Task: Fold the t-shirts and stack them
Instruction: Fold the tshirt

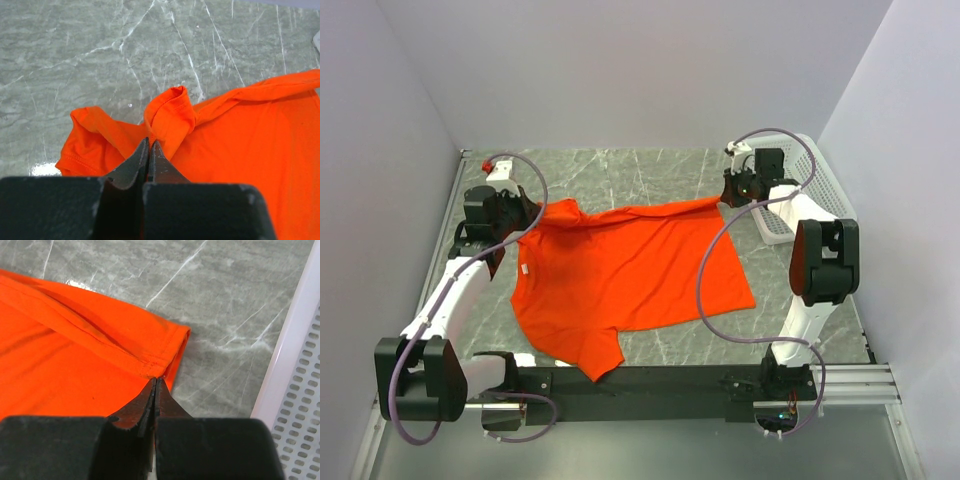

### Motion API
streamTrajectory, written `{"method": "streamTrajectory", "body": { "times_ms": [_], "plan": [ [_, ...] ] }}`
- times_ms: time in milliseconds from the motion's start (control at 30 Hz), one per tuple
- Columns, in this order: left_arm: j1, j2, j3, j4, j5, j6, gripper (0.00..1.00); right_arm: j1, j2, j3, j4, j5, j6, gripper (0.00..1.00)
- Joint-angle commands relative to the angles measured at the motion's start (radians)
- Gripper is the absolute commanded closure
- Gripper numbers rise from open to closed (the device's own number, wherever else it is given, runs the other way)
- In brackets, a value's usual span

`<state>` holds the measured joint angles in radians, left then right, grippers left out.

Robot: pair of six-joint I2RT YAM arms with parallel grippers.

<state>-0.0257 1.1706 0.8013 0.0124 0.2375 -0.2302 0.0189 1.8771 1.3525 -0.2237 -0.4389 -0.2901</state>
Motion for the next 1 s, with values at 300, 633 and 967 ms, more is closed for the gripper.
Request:
{"method": "streamTrajectory", "body": {
  "times_ms": [300, 633, 967],
  "plan": [
    [0.0, -0.06, -0.02, -0.063, -0.03, 0.006, 0.99, -0.013, -0.088, -0.049, 0.044, -0.012, -0.023, 0.99],
    [-0.006, -0.107, -0.036, -0.098, -0.069, 0.019, 0.99, -0.014, -0.113, -0.092, 0.038, -0.041, -0.049, 0.99],
    [-0.043, -0.115, -0.034, -0.13, -0.096, 0.023, 0.99, -0.014, -0.107, -0.092, 0.023, -0.003, -0.047, 0.98]
  ]
}}
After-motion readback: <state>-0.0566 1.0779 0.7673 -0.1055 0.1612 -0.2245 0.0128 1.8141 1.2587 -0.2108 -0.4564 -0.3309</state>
